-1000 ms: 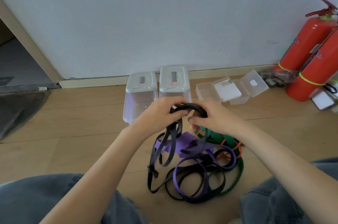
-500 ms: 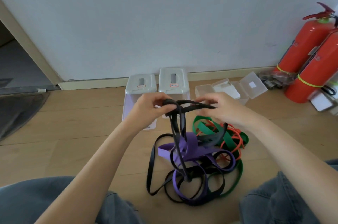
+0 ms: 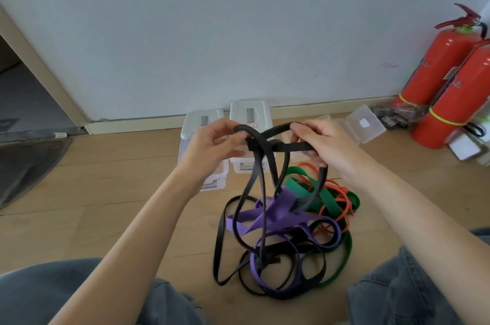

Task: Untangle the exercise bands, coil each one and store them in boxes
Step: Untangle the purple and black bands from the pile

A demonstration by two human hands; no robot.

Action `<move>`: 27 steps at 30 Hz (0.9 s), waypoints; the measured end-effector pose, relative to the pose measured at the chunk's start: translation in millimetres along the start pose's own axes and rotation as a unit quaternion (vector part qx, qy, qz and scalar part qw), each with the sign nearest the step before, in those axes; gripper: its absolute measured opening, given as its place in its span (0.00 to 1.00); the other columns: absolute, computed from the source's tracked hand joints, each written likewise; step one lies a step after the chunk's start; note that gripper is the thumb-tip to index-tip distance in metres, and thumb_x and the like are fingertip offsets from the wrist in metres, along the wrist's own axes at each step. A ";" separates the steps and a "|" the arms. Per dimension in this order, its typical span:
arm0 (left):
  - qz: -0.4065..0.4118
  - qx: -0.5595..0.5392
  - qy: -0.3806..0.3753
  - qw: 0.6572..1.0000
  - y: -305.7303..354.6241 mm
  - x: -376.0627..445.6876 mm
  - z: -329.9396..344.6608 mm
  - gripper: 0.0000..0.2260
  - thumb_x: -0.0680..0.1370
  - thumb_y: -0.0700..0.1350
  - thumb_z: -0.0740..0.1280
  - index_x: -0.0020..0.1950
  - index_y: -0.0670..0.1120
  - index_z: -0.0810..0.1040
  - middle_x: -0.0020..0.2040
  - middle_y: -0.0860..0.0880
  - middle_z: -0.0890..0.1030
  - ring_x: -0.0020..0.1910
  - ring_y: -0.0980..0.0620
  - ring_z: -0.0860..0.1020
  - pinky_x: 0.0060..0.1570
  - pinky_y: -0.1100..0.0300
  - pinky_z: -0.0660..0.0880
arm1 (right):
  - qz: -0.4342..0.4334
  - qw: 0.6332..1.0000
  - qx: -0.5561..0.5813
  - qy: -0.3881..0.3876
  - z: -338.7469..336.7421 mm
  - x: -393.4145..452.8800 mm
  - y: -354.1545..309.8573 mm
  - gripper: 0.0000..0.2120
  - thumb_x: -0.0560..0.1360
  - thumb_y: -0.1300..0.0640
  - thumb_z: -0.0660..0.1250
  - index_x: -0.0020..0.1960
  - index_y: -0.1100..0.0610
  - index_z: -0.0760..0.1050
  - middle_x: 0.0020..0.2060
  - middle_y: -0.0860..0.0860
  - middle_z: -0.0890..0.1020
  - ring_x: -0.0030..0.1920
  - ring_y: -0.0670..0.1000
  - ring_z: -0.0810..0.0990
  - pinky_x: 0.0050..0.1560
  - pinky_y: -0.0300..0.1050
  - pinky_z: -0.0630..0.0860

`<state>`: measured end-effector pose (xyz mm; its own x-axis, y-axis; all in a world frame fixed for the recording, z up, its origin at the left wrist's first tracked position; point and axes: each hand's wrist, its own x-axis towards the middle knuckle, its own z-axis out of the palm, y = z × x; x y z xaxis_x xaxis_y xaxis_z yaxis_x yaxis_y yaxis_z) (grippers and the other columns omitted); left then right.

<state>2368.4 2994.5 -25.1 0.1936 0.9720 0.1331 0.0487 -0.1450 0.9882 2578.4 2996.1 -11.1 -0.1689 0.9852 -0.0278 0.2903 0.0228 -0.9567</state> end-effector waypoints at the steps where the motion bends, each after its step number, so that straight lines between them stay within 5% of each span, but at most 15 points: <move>1: -0.008 -0.045 0.013 0.999 1.0 1.1 -4.6 0.05 0.78 0.38 0.63 0.47 0.44 0.78 0.42 0.52 0.84 0.45 0.55 0.82 0.42 0.66 0.77 | 0.005 0.999 -0.029 0.023 -2.0 2.4 4.3 0.16 0.80 0.52 0.58 0.37 0.58 0.73 0.18 0.44 0.67 0.19 0.42 0.64 0.21 0.32 0.59; 5: -0.029 -0.078 0.002 0.997 5.6 3.3 -5.9 0.07 0.80 0.39 0.60 0.50 0.42 0.77 0.47 0.48 0.84 0.49 0.50 0.82 0.45 0.63 0.78 | 0.035 0.991 -0.117 0.061 -4.0 7.7 18.8 0.19 0.81 0.51 0.55 0.35 0.58 0.71 0.14 0.43 0.67 0.16 0.41 0.66 0.19 0.30 0.62; 10: -0.139 -0.099 0.004 0.985 -11.9 -1.6 12.5 0.06 0.81 0.43 0.59 0.52 0.46 0.74 0.51 0.44 0.80 0.47 0.49 0.82 0.46 0.60 0.80 | -0.044 0.996 -0.074 -0.012 6.8 1.9 16.5 0.11 0.80 0.54 0.57 0.49 0.55 0.77 0.22 0.46 0.74 0.21 0.44 0.66 0.21 0.34 0.63; 17: -0.250 -0.369 -0.008 0.895 -8.0 2.4 -1.2 0.10 0.70 0.38 0.62 0.51 0.37 0.73 0.51 0.37 0.76 0.50 0.39 0.79 0.48 0.51 0.80 | -0.120 0.988 -0.094 -0.033 10.6 0.4 5.1 0.06 0.77 0.54 0.62 0.49 0.44 0.75 0.39 0.38 0.76 0.37 0.37 0.74 0.41 0.31 0.70; 22: -0.227 -0.203 0.031 0.952 -12.3 3.6 10.2 0.06 0.76 0.35 0.64 0.52 0.37 0.74 0.48 0.41 0.81 0.41 0.53 0.83 0.42 0.63 0.80 | -0.140 0.976 -0.143 -0.087 8.2 -5.0 4.2 0.04 0.68 0.47 0.70 0.41 0.46 0.79 0.52 0.41 0.71 0.52 0.34 0.71 0.54 0.27 0.68; 27: -0.159 -0.165 0.092 0.969 -6.9 6.6 -1.3 0.09 0.77 0.34 0.63 0.40 0.45 0.70 0.39 0.45 0.81 0.36 0.54 0.80 0.29 0.68 0.72 | -0.056 0.972 -0.214 -0.073 -1.4 -8.4 10.3 0.21 0.66 0.34 0.64 0.36 0.50 0.82 0.40 0.53 0.84 0.43 0.56 0.80 0.52 0.55 0.75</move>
<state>2368.1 3002.1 -30.9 0.0413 0.9789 -0.2000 -0.2451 0.2039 0.9478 2584.2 2988.4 -20.3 -0.3454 0.9384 -0.0018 0.6227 0.2278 -0.7485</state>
